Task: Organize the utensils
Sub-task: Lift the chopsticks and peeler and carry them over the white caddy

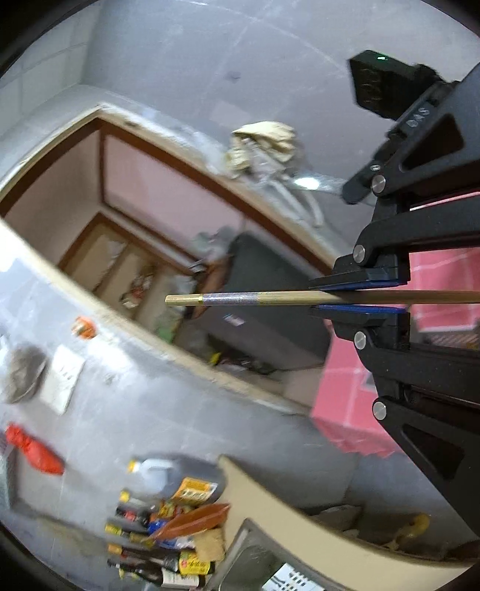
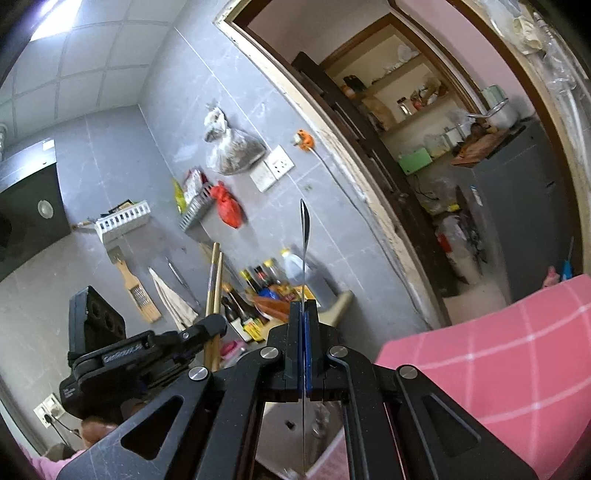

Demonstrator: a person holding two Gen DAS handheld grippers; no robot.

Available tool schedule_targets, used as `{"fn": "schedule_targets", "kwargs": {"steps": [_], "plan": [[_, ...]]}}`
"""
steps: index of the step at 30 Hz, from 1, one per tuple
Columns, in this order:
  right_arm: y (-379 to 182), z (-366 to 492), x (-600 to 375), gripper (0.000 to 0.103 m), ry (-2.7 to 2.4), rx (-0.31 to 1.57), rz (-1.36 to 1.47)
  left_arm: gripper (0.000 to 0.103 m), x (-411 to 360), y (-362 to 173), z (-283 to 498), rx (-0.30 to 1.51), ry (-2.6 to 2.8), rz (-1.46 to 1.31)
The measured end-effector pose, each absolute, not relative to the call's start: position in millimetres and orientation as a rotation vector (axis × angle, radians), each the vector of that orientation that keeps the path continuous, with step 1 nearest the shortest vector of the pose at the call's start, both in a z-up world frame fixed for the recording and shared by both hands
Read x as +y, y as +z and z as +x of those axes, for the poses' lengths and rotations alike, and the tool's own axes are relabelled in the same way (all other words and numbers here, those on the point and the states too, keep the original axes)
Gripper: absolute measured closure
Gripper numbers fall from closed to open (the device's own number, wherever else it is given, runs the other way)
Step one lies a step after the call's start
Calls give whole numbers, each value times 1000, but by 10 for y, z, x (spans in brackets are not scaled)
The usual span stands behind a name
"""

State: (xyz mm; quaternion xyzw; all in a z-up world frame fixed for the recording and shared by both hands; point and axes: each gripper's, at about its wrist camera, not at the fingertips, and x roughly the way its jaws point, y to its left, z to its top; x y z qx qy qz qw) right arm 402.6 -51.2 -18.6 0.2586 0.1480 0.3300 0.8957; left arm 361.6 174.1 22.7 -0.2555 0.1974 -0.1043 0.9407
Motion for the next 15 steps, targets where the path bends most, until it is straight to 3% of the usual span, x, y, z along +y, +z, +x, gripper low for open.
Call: {"fn": "schedule_targets", "kwargs": {"steps": [15], "plan": [[-643,4036,-160,101,685,212,514,96,2000,-188,3801,228,-100,-528]]}}
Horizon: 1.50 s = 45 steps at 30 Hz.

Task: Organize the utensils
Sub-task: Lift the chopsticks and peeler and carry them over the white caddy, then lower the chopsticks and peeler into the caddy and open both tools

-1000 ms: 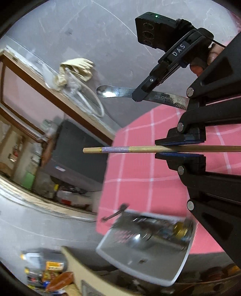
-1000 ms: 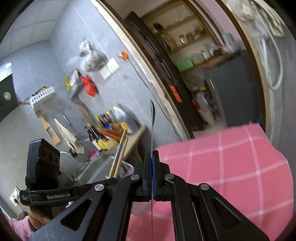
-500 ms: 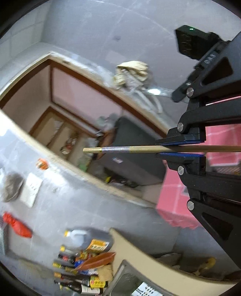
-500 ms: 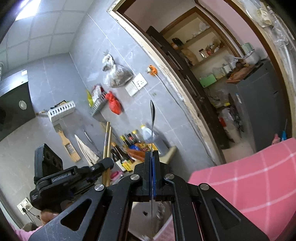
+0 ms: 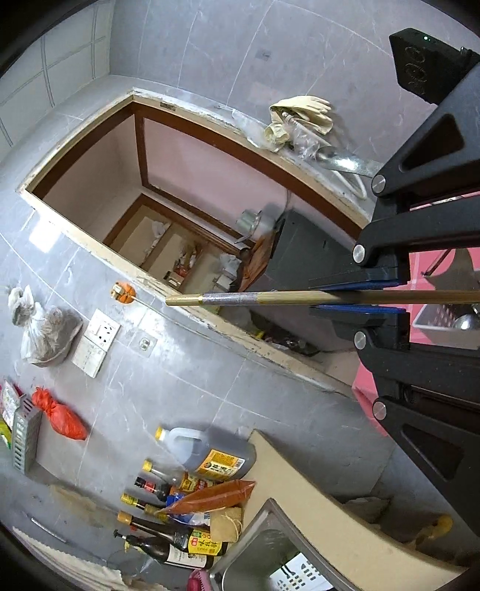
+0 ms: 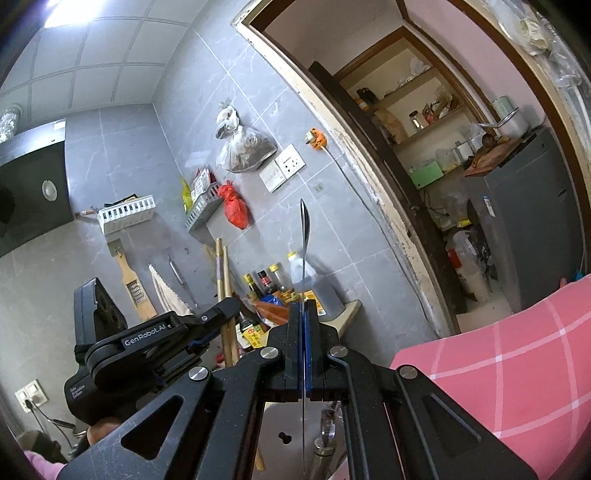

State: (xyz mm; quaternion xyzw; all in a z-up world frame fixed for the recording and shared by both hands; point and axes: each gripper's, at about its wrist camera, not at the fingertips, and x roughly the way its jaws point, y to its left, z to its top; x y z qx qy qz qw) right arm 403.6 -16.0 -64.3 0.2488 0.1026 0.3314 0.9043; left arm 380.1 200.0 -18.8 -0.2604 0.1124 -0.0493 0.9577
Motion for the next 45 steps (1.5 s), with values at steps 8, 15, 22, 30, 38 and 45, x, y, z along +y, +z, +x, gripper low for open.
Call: {"fn": "schedule_targets", "kwargs": {"steps": [8,15,22,30,38,45], "plan": [[-786,3950,-92,101,668,151,502,96,1870,-314,3653,143,-55,-443],[-847,3879,6,101,676,140,390,96,1775,-390,3552,115,-52,-384],[-887,3804,33,101,705,159,317,96,1768,-469,3450,123,-58,-375],[-854,3716,14,101,714,168,247,96,1725,-504,3321,142,-71,-344],[-801,3606,70,101,722,182,156,96,1724,-514,3209,176,-85,-323],[-775,3587,71,101,721,202,144,96,1741,-483,3158,189,-103,-317]]}}
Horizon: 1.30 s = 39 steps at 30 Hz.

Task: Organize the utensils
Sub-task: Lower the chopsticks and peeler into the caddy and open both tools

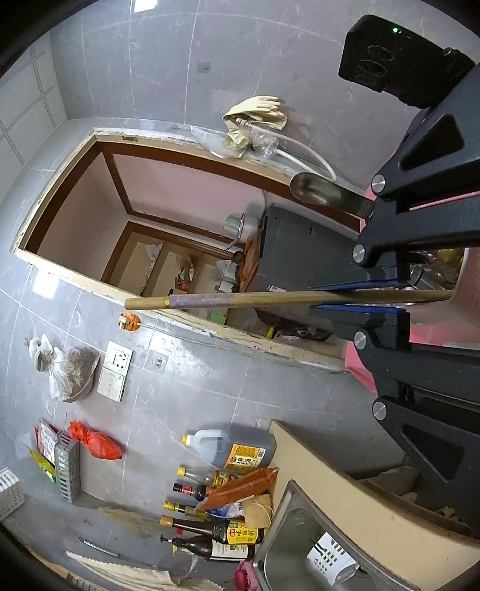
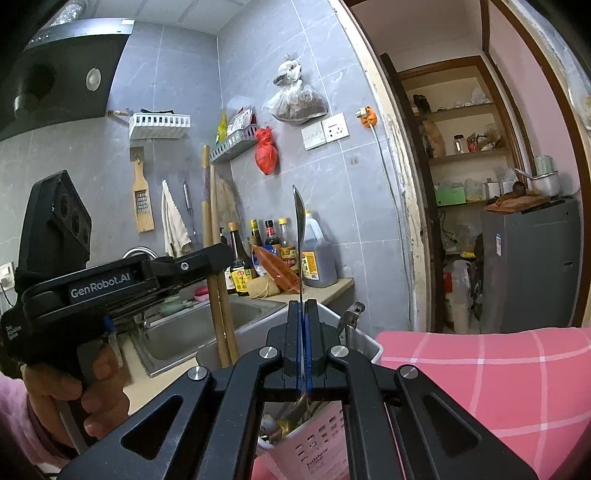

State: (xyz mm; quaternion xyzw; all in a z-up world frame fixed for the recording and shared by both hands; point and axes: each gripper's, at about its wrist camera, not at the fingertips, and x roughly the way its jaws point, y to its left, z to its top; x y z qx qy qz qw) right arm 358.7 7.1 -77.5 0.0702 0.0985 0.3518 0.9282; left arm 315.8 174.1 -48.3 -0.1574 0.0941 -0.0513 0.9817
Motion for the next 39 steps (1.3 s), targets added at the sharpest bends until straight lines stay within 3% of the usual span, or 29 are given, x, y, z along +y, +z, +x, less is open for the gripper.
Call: {"fn": "schedule_targets", "kwargs": {"steps": [11,18,27,29,31,33,37,39], "plan": [[-746,3494,128,101,675,274,97,96,1527,-373,2948,207,-123,-124],[-761,3479,139,99,660,308,110,95,1601,-475,3000,338,-133,-156],[-728,3460,133,96,636,334,144,94,1679,-449,3029,381,-156,-220],[-700,3436,120,82,627,329,153,94,1699,-440,3021,380,-156,-237],[-667,3400,107,76,619,321,163,94,1706,-428,3018,376,-155,-245],[-627,3380,92,76,607,316,168,92,1706,-401,3006,367,-155,-252],[-541,3309,48,68,575,304,177,72,1695,-356,2971,350,-160,-261],[-493,3255,10,64,553,294,180,71,1685,-339,2957,349,-164,-268]]}}
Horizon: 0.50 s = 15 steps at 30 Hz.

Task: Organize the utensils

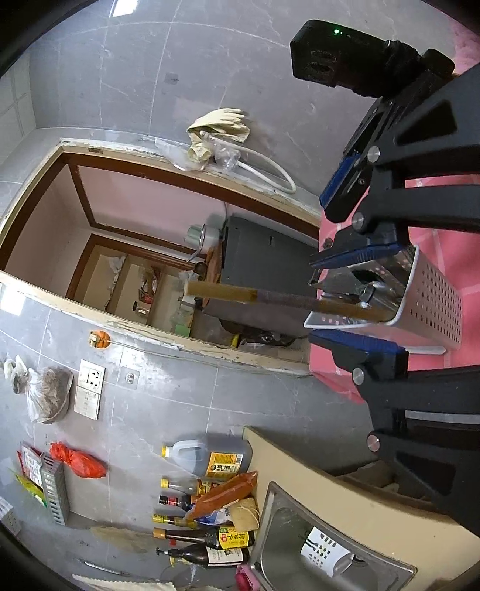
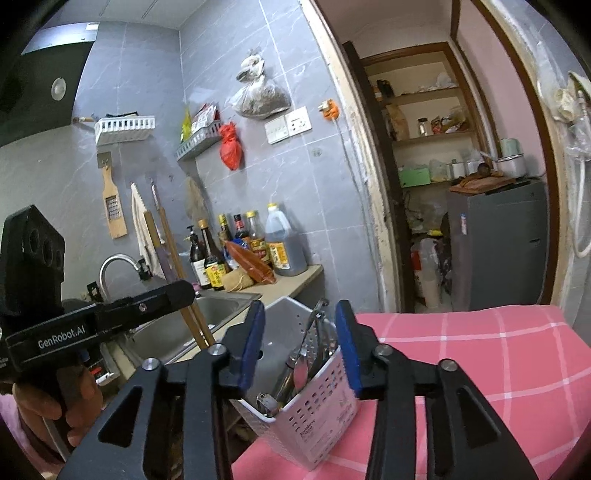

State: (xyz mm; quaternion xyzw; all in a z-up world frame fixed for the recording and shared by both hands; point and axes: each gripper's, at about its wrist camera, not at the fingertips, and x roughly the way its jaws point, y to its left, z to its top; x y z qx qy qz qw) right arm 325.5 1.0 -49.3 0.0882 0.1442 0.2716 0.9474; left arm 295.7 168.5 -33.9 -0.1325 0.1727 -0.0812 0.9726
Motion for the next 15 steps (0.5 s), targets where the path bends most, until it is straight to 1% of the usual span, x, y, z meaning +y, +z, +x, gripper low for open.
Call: {"fn": "schedule_targets", "kwargs": {"steps": [1,3,5,6,8,12,14,15], "plan": [[-468,3233,-6,62,542,291,180,69,1672,-329,2949,350,-161,-266],[-419,3177,-53,58,515,288,182,63,1658,-315,2928,351,-156,-266],[-370,3122,-121,51,490,280,185,55,1636,-291,2886,344,-148,-268],[-352,3100,-153,50,479,277,187,53,1627,-276,2862,338,-142,-267],[-318,3050,-215,46,453,276,189,44,1607,-246,2823,327,-130,-259],[-247,2942,-358,38,407,273,197,37,1511,-186,2730,314,-115,-229],[-213,2877,-430,34,387,278,197,29,1457,-155,2675,311,-106,-220],[-193,2846,-459,30,375,279,194,27,1434,-138,2645,310,-101,-218]]}}
